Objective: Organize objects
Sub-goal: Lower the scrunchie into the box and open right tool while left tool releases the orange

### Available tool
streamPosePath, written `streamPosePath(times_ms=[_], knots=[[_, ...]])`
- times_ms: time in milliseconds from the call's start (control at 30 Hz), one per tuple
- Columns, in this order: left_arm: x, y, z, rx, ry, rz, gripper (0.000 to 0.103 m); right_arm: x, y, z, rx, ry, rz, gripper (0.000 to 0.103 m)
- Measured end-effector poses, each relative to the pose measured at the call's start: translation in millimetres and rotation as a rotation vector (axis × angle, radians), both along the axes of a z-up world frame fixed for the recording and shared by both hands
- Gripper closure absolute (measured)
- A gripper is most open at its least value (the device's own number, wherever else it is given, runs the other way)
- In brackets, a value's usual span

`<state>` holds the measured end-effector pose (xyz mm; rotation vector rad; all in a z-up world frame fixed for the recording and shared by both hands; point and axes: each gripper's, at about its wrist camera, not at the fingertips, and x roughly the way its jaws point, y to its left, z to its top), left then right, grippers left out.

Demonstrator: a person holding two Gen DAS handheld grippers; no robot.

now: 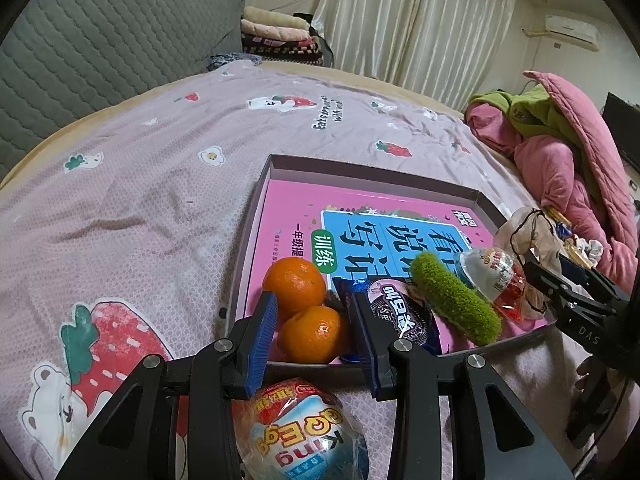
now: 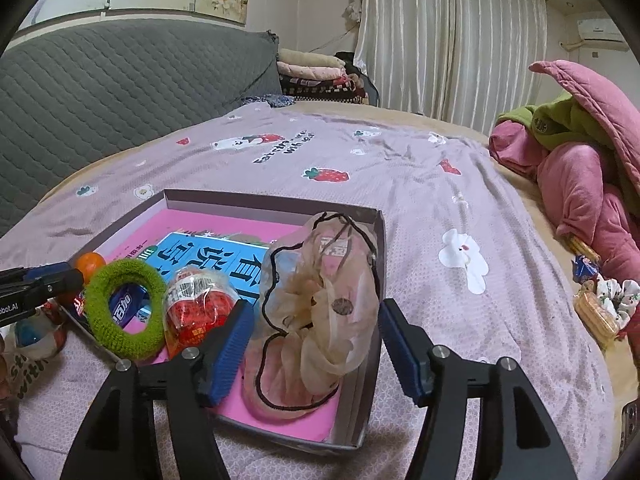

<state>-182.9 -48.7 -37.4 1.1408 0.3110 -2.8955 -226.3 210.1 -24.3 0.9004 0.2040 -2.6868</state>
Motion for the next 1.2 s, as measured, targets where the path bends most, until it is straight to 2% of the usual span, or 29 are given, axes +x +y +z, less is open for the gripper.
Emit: streamPosePath(times_ms=[433,1000,1067,1133,1200], knots=[[4.9,5.0,5.3,-0.008,0.002,-0.007,0.064,5.0,-0.3,8.4,0.014,0.045,0.008,0.037],[13.7,8.5,19.2,-0.016,0.021,-0.012,0.064,13.0,7.1,20.0,-0.02,0.084,0.003,0.034],[15.1,8.8,21.5,-0.016,0.023,-0.011,0.061,14.7,7.6,22.2,-0.026,0.092,0.004,0.033],[16.5,8.5,24.1,-0.012,0.027,-0.01,0.055,16.4,8.4,24.2,-0.032,0.102,0.004,0.032],[19.0,7.9,27.4,-0.006,0.033,-0.011,0.053,18.1,8.9,26.8,-0.039,0.112,0.006,0.032]])
